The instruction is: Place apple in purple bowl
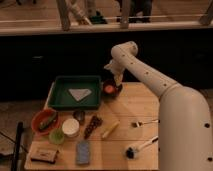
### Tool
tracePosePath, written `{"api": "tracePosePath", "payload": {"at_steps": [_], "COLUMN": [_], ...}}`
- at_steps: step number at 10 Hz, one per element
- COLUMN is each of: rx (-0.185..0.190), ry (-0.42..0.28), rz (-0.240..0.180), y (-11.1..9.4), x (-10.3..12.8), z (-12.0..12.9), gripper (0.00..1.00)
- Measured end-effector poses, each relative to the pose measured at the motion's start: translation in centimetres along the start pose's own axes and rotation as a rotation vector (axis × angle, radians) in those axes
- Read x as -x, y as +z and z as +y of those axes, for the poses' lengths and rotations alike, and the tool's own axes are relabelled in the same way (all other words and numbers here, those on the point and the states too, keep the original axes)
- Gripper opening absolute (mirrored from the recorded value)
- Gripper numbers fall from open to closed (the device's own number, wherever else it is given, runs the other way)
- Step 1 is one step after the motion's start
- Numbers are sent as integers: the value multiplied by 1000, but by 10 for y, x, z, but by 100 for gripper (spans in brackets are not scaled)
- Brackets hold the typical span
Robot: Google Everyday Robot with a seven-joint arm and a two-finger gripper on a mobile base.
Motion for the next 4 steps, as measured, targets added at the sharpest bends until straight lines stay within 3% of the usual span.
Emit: {"api": "tracePosePath", "payload": {"at_steps": [4], "rx": [-4], "ry": [20], "rz": [8], "y": [-8], "x": [-4], "z": [8], "gripper": [80]}}
